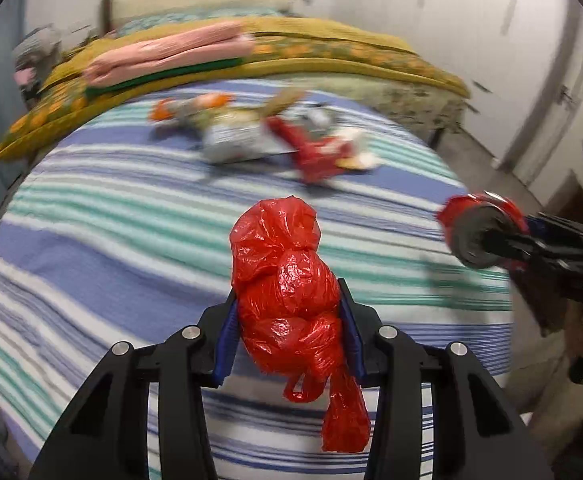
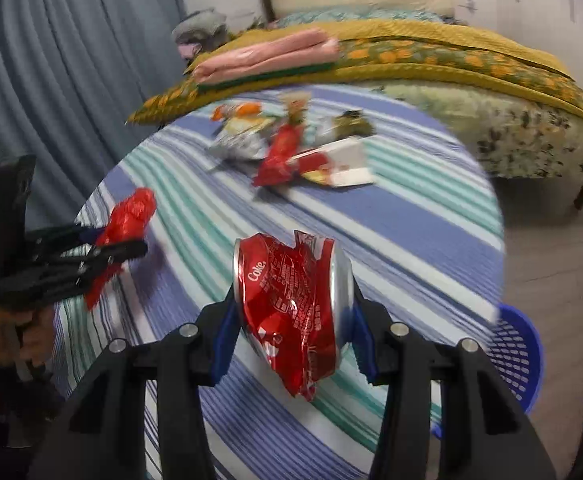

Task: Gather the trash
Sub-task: 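Carry the red bag and Coke can over the blue wastebasket and open both tools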

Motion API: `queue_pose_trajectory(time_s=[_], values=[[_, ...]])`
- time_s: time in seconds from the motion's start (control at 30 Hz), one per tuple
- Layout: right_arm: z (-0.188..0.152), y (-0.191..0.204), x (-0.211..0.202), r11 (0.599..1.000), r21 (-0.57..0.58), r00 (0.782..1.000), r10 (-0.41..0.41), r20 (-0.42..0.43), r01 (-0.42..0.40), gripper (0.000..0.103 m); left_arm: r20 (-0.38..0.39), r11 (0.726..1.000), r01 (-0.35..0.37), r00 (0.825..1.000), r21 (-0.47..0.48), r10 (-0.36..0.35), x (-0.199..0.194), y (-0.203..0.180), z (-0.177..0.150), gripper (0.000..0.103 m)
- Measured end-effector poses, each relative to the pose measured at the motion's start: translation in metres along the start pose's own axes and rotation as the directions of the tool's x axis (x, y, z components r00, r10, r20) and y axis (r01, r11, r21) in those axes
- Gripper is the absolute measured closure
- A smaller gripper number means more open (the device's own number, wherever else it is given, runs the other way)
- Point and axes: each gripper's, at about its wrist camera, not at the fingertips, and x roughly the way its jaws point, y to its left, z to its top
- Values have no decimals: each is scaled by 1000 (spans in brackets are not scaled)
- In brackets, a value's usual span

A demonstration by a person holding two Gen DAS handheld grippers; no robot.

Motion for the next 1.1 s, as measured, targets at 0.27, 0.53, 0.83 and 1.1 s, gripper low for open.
queue_pose_trajectory(time_s=[0.27, 0.53, 0.83, 1.1], values=[[-33, -121, -50, 965, 209, 986, -166, 24, 157, 56, -47, 969, 196, 980, 151, -191, 19, -137, 22, 60], [-72, -223, -57, 892, 388, 971, -233, -46, 232, 56, -149, 927, 297, 952, 227, -269, 78, -262, 32, 59], [-90, -292, -30, 818, 534, 976, -193, -96, 214, 55, -228, 928, 270, 950, 255, -214, 174, -316, 31, 58], [-99, -322, -4, 770, 609, 982, -159, -106, 190, 40, -241, 936, 221, 958, 273, -156, 230, -326, 34, 35]])
